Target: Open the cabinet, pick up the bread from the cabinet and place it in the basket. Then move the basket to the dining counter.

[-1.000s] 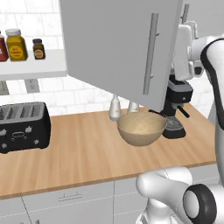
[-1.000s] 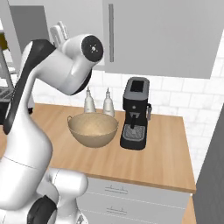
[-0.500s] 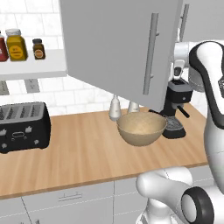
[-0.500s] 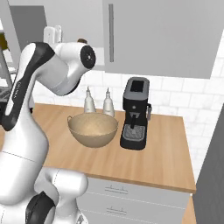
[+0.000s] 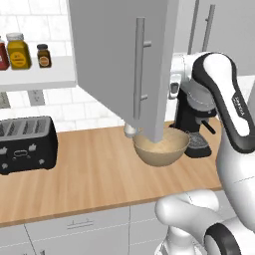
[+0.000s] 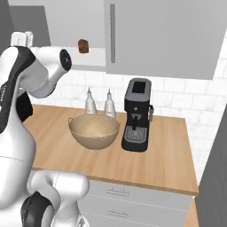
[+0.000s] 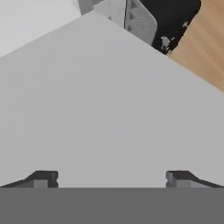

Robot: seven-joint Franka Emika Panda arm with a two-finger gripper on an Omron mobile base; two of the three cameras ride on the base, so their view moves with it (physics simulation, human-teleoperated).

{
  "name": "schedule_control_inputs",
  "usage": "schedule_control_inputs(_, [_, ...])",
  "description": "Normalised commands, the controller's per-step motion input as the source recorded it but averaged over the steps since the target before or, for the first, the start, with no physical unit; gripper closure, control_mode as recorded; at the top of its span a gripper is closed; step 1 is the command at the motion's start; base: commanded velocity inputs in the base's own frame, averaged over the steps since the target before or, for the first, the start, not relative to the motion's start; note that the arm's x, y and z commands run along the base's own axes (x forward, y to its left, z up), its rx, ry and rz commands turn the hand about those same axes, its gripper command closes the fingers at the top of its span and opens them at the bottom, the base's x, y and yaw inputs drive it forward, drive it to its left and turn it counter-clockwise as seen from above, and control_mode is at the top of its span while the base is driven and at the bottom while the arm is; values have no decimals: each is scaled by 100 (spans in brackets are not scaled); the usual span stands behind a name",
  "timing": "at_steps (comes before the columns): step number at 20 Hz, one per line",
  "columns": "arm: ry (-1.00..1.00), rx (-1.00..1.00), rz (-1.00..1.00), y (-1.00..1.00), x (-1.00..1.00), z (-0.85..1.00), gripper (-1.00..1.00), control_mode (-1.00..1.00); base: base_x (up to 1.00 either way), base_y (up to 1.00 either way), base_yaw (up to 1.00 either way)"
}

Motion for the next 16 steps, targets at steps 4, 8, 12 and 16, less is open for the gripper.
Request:
schedule_control_inputs(4, [0,-1,26,100,-31,-5,-100,-100,0,0,0])
schedule_control_inputs(8, [-18,-16,12,99,4,-4,-100,-100,0,0,0])
schedule_control_inputs(12, [-25,-23,2,22,7,-4,-100,-100,0,0,0])
schedule_control_inputs(16, [-30,-25,0,-51,9,-8,-100,-100,0,0,0])
